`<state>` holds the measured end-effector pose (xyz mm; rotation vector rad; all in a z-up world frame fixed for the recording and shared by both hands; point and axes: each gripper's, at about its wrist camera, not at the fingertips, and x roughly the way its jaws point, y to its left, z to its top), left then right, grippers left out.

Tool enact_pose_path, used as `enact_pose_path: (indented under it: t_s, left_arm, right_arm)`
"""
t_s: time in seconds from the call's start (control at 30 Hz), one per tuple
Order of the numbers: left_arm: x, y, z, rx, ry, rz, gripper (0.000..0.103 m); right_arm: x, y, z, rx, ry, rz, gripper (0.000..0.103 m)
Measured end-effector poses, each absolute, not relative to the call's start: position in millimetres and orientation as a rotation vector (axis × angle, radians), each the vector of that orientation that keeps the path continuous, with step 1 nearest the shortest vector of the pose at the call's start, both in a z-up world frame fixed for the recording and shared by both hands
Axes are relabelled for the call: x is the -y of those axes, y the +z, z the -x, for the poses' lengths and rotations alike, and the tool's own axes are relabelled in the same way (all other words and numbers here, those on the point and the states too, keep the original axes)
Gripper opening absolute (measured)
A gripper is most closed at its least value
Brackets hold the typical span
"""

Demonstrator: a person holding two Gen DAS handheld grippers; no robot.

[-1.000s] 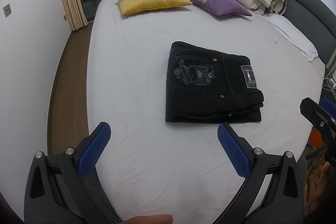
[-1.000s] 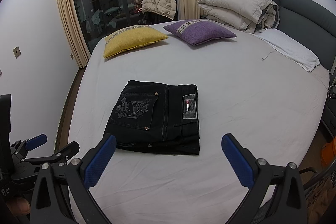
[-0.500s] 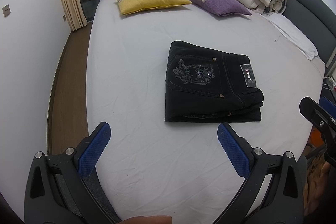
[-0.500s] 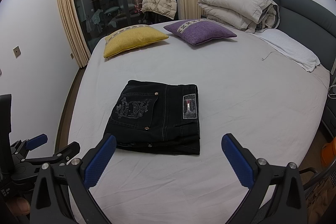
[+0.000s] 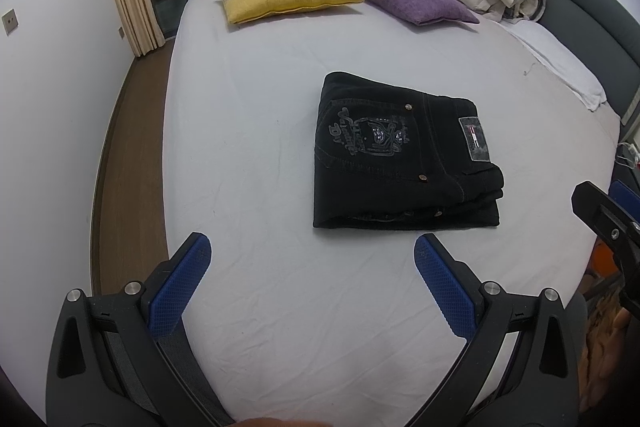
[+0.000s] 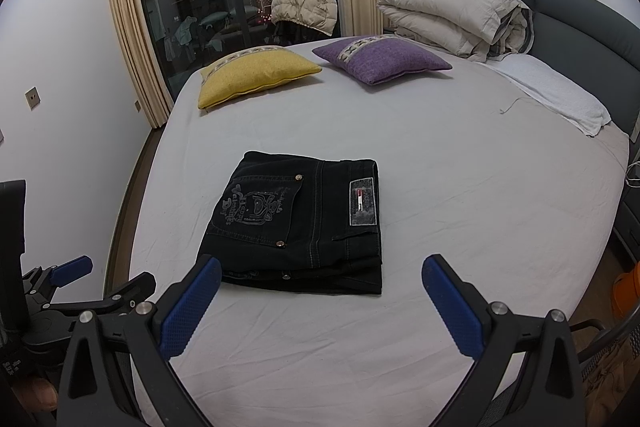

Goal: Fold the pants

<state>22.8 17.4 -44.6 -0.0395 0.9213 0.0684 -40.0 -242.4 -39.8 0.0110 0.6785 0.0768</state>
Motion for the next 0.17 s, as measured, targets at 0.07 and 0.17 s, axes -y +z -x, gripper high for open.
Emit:
enact_pose_path:
  t_s: [0.07,0.17]
  left_arm:
    - [-18.4,-43.9,-22.1,-0.915,0.061,0.038,0.103]
    - [-19.1,-42.3,-22.2,-0.906,0.058,0.032,0.103]
  right_arm:
    - [242.5,-40.1,40.8,-0.679,0.077,-0.011,0.103]
    - [243.0,-40.3,40.8,-0.679,0.075,-0.011,0.103]
